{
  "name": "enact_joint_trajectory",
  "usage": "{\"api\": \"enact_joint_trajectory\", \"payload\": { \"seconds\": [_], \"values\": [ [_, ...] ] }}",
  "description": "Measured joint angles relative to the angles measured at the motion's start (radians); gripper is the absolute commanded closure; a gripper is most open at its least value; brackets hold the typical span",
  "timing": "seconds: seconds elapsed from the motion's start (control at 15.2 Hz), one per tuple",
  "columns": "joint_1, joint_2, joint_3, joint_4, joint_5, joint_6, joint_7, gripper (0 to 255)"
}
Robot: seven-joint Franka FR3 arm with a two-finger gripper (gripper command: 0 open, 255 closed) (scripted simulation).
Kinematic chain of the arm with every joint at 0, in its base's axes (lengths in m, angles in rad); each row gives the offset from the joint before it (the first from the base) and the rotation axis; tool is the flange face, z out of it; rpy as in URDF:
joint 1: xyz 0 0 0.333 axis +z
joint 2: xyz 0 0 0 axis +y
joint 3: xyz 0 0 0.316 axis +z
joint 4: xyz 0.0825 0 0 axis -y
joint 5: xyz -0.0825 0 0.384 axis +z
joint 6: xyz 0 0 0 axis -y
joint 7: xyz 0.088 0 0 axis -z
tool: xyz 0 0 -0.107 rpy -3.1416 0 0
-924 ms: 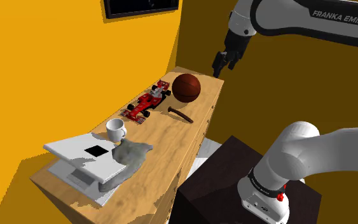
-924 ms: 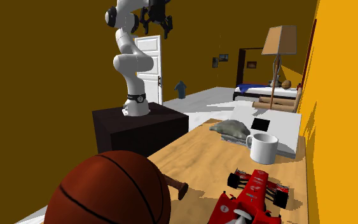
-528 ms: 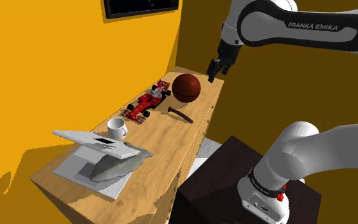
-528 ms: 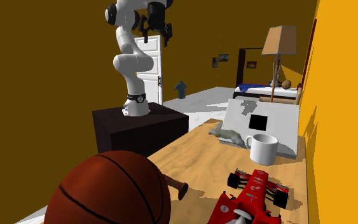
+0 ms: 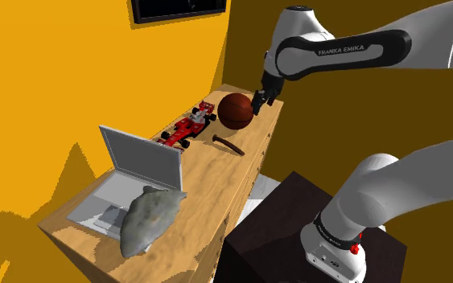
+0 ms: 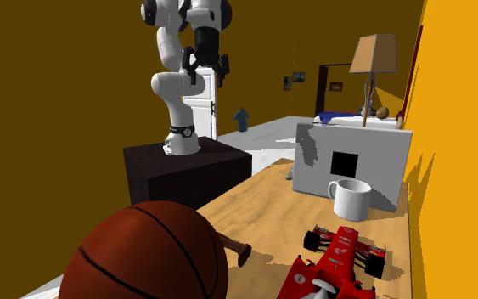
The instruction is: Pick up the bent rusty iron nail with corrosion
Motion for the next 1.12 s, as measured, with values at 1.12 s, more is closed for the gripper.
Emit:
{"api": "enact_joint_trajectory", "payload": {
  "seconds": [1.12],
  "values": [
    [-0.007,0.656,-0.121,0.206,0.158,0.41,-0.316,0]
  ]
}}
